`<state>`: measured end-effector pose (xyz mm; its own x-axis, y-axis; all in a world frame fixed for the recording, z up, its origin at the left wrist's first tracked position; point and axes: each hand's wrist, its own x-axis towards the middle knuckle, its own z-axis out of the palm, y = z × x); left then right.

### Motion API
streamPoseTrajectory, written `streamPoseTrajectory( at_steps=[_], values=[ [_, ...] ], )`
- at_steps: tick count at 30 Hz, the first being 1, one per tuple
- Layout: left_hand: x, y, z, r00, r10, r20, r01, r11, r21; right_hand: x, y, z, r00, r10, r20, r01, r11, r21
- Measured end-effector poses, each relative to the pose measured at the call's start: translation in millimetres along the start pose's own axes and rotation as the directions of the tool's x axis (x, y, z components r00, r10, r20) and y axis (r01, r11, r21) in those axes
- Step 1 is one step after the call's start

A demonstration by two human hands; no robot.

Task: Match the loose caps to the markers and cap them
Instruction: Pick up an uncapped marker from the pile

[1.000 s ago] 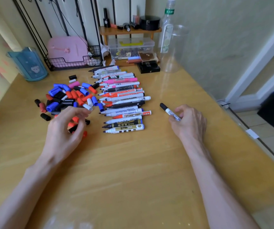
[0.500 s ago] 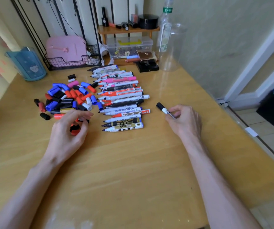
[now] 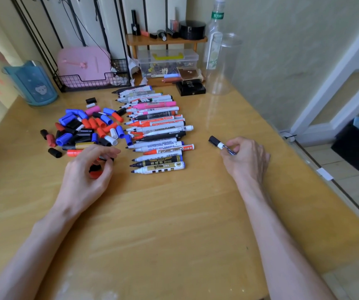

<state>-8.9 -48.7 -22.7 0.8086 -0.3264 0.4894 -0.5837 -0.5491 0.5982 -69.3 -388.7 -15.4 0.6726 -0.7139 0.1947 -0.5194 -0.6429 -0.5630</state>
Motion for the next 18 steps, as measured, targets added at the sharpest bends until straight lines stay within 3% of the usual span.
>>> streamPoseTrajectory(
  at_steps=[18],
  values=[
    [-1.0,0.2,-4.5,1.0,0.021,-0.013,-0.021,1.0,0.007,-1.2,0.0,4.0,0.996,-0.066,-0.051,0.064,0.997,-0.051]
  ],
)
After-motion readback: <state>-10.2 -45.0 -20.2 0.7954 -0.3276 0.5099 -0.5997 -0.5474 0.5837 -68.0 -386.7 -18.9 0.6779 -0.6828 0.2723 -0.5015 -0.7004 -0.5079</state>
